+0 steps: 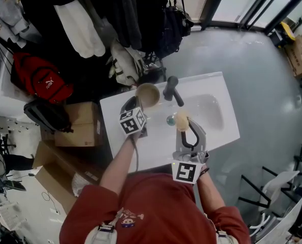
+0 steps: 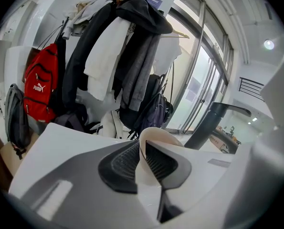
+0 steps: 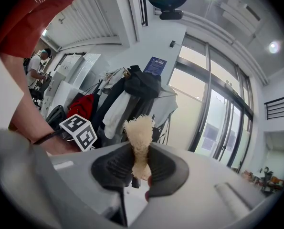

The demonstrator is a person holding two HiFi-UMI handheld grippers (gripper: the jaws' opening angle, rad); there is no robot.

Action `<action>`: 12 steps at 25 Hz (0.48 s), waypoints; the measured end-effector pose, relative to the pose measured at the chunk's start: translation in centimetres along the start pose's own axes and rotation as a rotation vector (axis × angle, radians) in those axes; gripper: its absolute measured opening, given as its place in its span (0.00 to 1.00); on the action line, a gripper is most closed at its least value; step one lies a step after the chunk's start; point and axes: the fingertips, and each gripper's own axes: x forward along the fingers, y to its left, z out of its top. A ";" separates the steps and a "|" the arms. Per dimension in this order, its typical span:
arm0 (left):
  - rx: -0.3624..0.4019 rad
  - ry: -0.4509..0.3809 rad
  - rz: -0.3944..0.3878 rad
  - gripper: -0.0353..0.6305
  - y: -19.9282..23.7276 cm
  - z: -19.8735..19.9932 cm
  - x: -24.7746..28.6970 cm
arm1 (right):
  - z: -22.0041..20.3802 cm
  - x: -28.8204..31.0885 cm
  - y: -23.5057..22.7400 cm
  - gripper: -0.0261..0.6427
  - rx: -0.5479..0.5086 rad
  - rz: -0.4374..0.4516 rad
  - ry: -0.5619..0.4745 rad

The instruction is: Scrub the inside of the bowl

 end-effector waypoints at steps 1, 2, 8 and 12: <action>0.001 0.003 0.000 0.12 0.0 -0.1 0.1 | 0.0 0.0 0.0 0.15 -0.001 -0.002 0.000; 0.001 0.008 -0.001 0.13 0.0 -0.2 0.1 | 0.1 -0.1 0.0 0.15 -0.003 -0.003 0.001; 0.001 0.007 -0.015 0.22 -0.1 -0.1 0.1 | 0.2 -0.1 -0.1 0.15 -0.015 -0.009 0.004; 0.013 -0.009 -0.018 0.29 0.0 0.3 -0.1 | 0.7 -0.1 0.0 0.15 -0.016 -0.011 -0.007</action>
